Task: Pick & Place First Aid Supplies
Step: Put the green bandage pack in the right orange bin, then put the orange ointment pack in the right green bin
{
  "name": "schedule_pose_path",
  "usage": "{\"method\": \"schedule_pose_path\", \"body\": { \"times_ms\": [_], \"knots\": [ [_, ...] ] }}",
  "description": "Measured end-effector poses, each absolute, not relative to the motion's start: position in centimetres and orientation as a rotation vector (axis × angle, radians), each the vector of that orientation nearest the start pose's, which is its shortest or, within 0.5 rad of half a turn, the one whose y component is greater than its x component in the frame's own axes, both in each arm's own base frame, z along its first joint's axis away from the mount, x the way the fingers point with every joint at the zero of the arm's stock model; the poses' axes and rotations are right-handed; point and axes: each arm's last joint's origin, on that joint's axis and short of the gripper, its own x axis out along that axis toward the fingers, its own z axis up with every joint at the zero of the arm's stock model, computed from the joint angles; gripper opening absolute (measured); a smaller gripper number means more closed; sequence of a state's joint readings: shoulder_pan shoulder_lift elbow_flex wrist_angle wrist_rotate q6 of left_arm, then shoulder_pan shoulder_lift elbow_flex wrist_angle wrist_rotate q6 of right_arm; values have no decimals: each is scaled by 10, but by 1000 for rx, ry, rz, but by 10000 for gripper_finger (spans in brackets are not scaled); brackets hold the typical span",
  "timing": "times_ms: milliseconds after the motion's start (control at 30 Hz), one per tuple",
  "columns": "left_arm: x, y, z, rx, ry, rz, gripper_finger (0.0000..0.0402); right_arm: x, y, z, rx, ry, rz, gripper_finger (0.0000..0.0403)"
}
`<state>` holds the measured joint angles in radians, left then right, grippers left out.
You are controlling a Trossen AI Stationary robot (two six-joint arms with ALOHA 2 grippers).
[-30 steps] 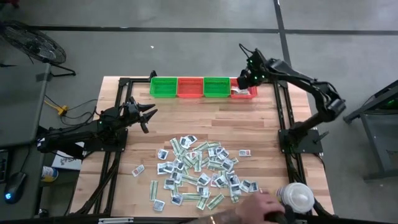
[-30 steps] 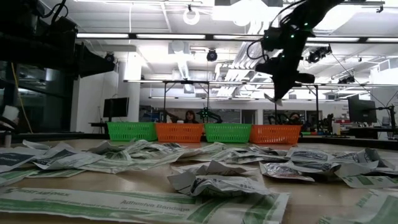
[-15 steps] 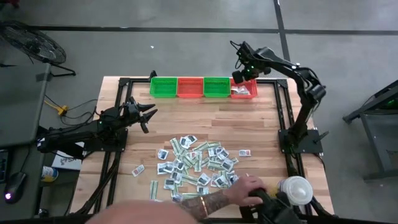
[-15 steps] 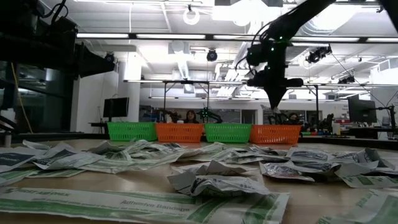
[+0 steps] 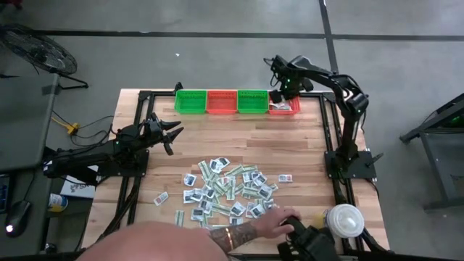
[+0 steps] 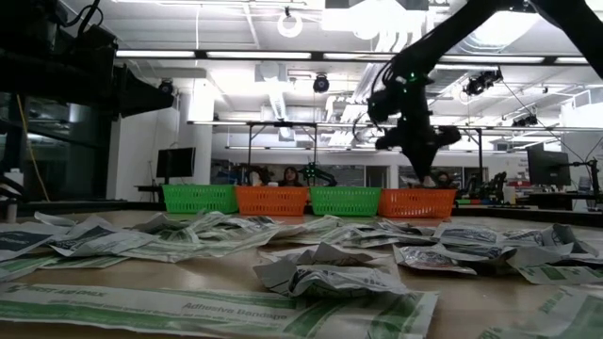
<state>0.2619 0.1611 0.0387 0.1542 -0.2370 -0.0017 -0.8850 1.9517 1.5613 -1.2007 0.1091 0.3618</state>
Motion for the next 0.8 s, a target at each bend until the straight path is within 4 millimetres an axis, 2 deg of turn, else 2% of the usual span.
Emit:
{"method": "schedule_pose_path", "body": {
  "times_ms": [133,333,667,800],
  "knots": [
    [100,34,178,-1,-33,499,122,230,-280,203,872,1420,-1057,1],
    [100,34,179,-1,-33,499,122,232,-278,201,870,1414,-1046,25],
    [100,34,178,-1,-32,499,122,233,-281,201,845,1389,-1065,136],
    [100,34,179,-1,-33,499,122,234,-281,205,859,1357,-1045,166]
  ]
}}
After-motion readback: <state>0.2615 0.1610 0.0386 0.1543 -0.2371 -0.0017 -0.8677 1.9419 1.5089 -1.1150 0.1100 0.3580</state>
